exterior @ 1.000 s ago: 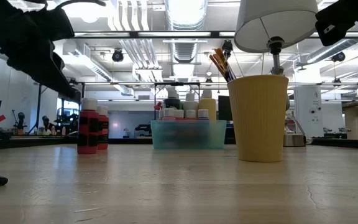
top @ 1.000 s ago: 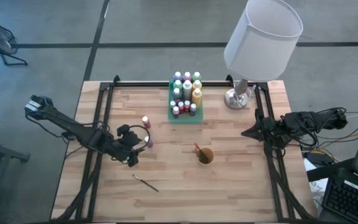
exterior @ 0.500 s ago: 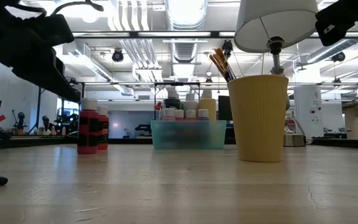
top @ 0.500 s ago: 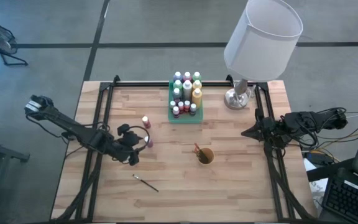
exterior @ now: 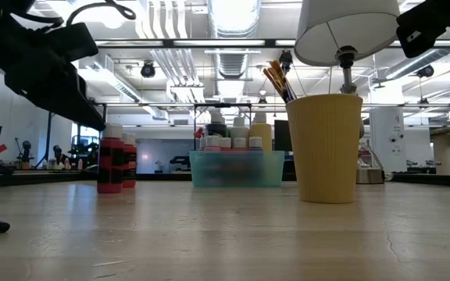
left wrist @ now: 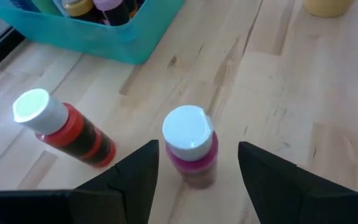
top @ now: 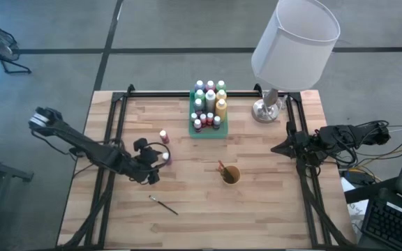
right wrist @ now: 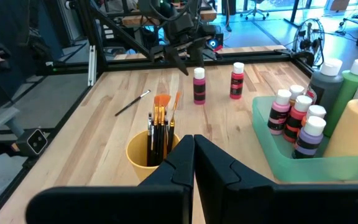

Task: Pick & Place Paint Supplies
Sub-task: Put the dark pink paint bottle into the green bin

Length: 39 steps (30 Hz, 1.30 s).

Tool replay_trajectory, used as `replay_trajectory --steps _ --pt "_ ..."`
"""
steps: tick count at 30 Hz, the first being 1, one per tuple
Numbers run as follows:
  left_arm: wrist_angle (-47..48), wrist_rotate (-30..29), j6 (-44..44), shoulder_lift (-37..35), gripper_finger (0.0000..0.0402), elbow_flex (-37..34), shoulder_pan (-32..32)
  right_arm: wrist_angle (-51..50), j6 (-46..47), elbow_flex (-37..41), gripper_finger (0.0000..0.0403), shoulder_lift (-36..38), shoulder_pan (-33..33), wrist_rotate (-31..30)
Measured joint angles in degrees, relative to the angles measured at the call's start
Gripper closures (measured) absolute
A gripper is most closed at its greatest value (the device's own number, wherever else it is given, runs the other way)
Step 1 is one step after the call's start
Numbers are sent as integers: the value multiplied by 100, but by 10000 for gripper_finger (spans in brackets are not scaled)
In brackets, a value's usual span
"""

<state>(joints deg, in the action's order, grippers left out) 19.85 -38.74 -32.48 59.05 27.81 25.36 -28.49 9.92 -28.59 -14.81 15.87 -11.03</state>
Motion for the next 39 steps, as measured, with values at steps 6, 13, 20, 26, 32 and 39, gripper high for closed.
replay_trajectory --steps 6,13,20,26,32,39 --pt "-198 -89 202 208 177 0 -96 0 1 -1 394 0 -1 0" --pt "-282 -192 177 236 177 0 -157 2 1 1 394 0 -1 0" --pt "-291 -134 86 236 182 0 -243 0 1 1 394 -1 -1 0" --pt "-342 -110 82 236 208 0 -291 1 1 1 394 -2 1 0" --pt "-348 -90 81 236 228 0 -291 1 -1 1 394 -2 1 0" --pt "-384 -90 75 371 229 0 -306 0 1 1 394 0 1 0"
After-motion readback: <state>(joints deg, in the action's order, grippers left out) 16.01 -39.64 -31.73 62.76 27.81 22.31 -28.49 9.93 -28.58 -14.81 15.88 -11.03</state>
